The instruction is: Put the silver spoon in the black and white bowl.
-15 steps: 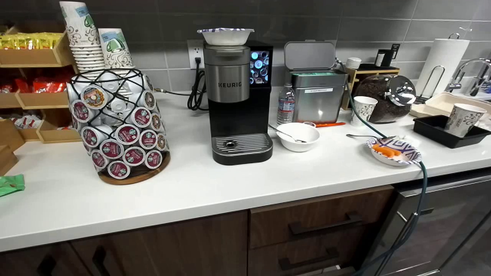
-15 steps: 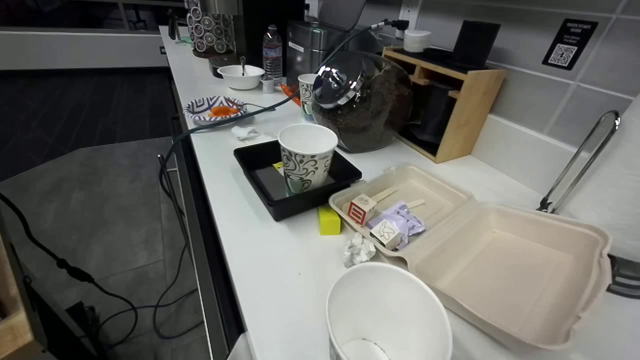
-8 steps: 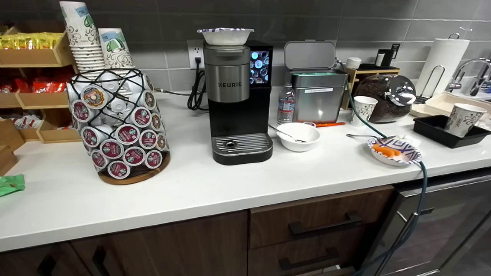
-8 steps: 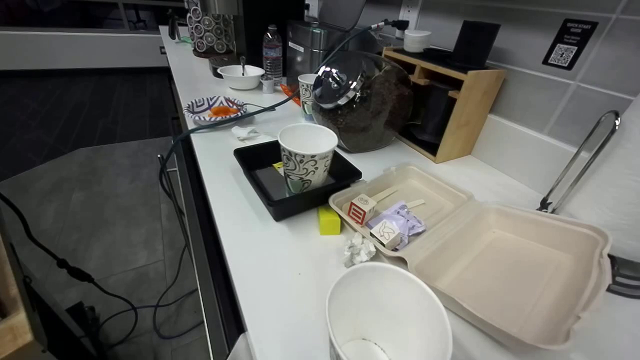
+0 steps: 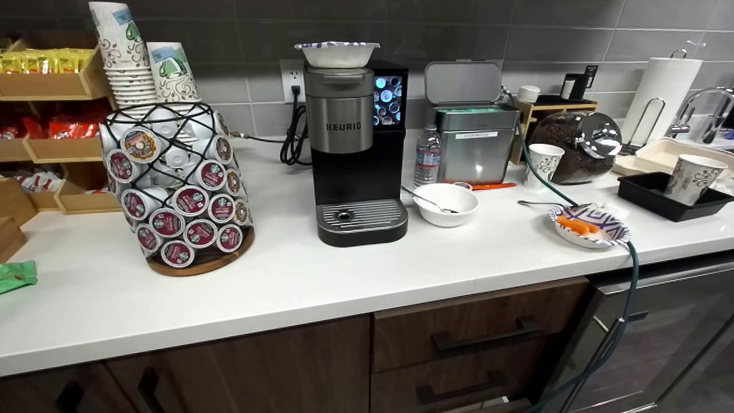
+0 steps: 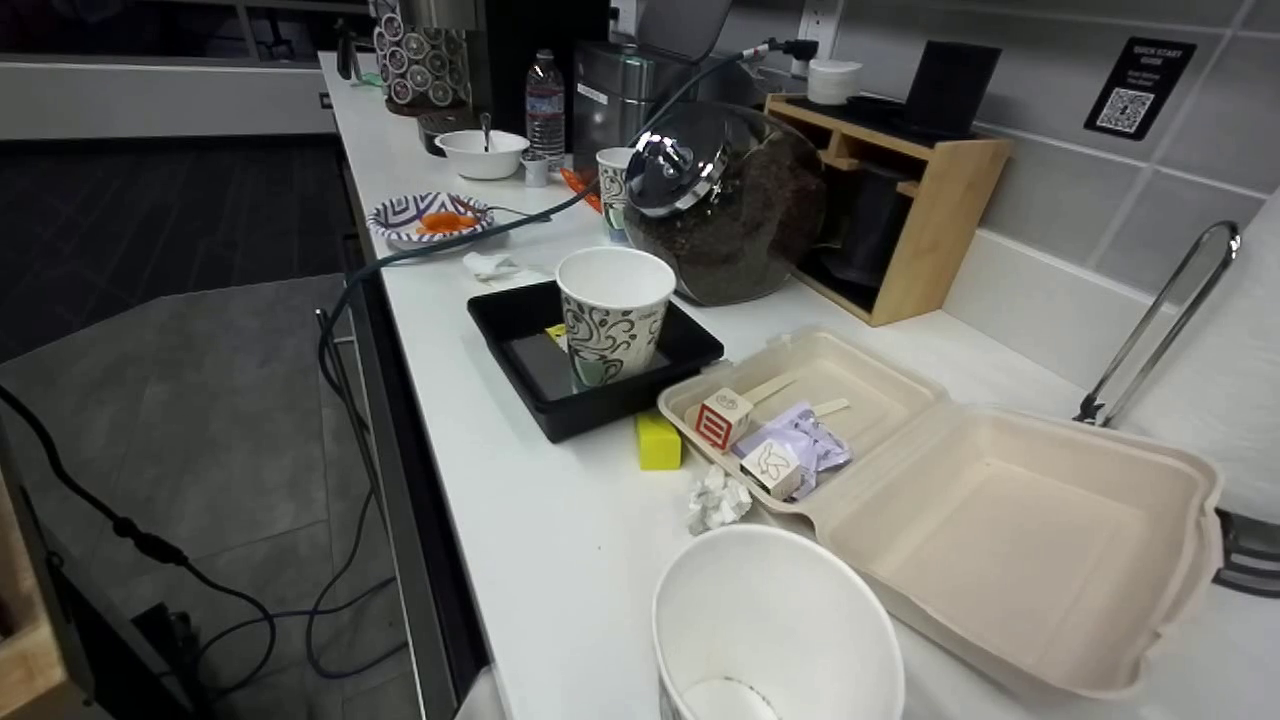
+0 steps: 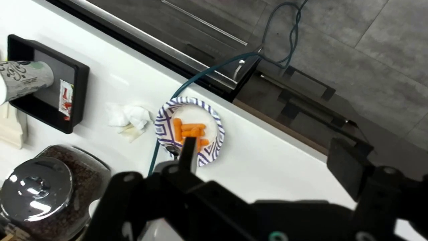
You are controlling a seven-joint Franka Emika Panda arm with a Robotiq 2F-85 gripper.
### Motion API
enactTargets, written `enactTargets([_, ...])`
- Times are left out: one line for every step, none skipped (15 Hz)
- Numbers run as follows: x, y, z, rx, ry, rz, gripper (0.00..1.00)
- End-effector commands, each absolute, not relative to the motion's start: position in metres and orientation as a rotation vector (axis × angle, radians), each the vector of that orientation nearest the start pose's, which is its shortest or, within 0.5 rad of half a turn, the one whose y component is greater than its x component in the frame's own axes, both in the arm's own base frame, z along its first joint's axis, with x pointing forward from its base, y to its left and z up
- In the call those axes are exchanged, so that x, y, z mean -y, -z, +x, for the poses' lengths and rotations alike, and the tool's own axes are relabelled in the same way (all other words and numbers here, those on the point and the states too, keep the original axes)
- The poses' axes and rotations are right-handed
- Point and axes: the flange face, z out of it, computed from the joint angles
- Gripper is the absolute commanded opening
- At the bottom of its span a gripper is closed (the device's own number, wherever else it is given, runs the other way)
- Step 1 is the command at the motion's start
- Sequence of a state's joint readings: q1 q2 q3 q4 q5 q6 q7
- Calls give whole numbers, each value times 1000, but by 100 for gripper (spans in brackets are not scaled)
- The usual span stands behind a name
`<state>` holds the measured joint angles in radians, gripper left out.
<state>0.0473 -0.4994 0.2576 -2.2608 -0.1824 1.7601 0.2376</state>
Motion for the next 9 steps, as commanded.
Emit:
enactTargets([-96, -509, 437, 139, 108, -3461, 100])
enactTargets([-85, -496, 451, 181, 98, -3431, 100])
enactTargets([-74, -484, 463, 205, 90, -3397, 100])
enactTargets([-62, -472, 475, 222, 86, -3359, 100])
enactTargets([-51, -463, 486, 221, 86, -3330, 100])
enactTargets([-41, -453, 496, 216, 73, -3296, 100])
enactTargets([-33, -444, 503, 230, 59, -3265, 100])
enactTargets([-29, -437, 506, 256, 52, -3232, 100])
enactTargets([-24, -430, 510, 279, 48, -3203, 100])
